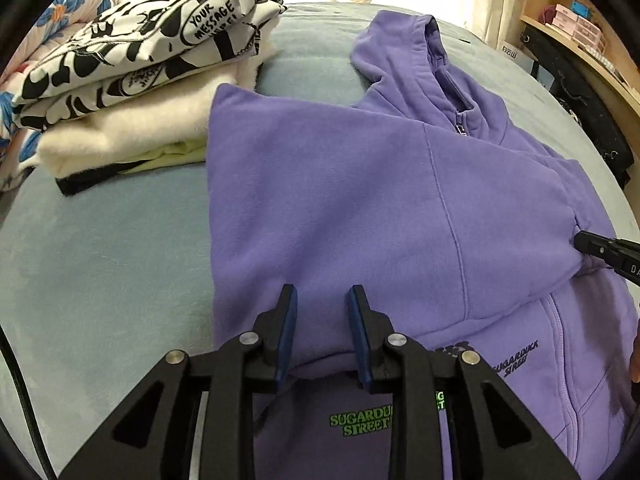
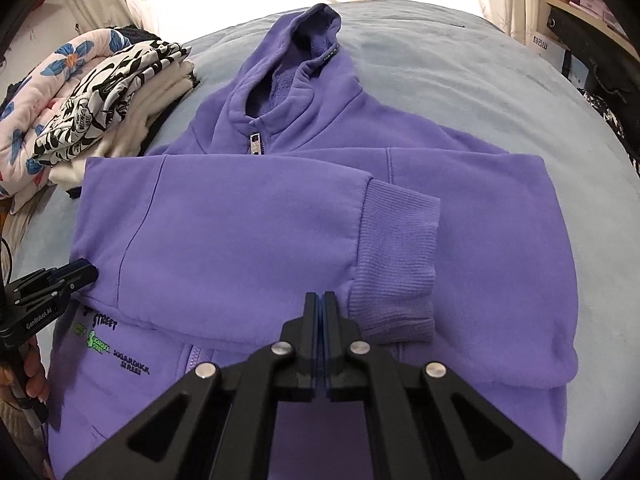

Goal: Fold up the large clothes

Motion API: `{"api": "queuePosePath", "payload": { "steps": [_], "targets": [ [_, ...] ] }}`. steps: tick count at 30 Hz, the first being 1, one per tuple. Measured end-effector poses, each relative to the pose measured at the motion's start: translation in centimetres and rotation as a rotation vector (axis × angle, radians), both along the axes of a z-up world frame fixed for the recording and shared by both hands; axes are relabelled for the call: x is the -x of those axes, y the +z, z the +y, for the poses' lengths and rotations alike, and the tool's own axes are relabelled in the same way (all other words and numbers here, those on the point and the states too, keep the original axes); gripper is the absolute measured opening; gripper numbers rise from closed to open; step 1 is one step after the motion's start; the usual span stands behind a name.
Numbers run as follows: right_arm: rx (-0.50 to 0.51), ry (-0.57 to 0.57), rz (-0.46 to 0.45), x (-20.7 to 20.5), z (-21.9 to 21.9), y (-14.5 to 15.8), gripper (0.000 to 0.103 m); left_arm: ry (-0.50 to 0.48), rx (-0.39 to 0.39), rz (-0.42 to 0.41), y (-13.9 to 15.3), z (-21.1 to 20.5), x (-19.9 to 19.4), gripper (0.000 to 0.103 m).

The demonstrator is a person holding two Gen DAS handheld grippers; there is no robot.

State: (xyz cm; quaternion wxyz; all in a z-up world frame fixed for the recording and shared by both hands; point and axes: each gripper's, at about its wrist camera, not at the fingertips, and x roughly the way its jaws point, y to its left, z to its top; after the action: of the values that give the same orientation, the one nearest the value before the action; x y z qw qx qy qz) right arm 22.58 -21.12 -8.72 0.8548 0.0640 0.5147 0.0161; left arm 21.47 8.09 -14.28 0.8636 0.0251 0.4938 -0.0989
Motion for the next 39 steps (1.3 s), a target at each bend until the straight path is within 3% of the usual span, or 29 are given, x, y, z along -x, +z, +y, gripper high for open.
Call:
{"api": "queuePosePath", "payload": {
  "steps": [7,10,12,13,19,26,34,37,39],
  "targets": [
    [0.000,-0.009,0.003,0.5,0.2,0.6,0.004,0.018,-0.032,-0.005,1.2,0.2,0.8,0.027],
    [0.006,-0.017,0.003,0.5,0.4,0.9,0.005,0.025,-0.040,-0.019,1.7,0.0,1.1,0.034],
    [0.000,-0.029,0.005,0.4,0.3,0.9,0.005,0.037,-0.048,-0.036,2.2,-0.2,1.0,0.048],
    [-0.005,-0.036,0.009,0.3,0.2,0.9,0.005,0.044,-0.050,-0.045,2.4,-0.3,0.9,0.049],
    [-0.020,-0.043,0.014,0.6,0.4,1.2,0.005,0.053,-0.022,-0.062,3.8,-0.8,1.2,0.049],
    [-0.039,-0.035,-0.004,2.6,1.2,2.7,0.005,0.067,-0.059,-0.060,5.4,-1.4,2.5,0.050],
    [-0.054,0.000,-0.048,7.1,2.3,5.5,0.005,0.091,-0.028,-0.072,8.8,-0.3,7.8,0.051],
    [-0.055,0.014,-0.064,9.2,2.6,6.6,0.006,0.092,-0.028,-0.088,10.2,0.1,10.6,0.059],
    [-0.047,0.016,-0.079,11.0,2.7,7.4,0.014,0.094,-0.027,-0.107,11.1,0.5,12.5,0.061]
  ]
}}
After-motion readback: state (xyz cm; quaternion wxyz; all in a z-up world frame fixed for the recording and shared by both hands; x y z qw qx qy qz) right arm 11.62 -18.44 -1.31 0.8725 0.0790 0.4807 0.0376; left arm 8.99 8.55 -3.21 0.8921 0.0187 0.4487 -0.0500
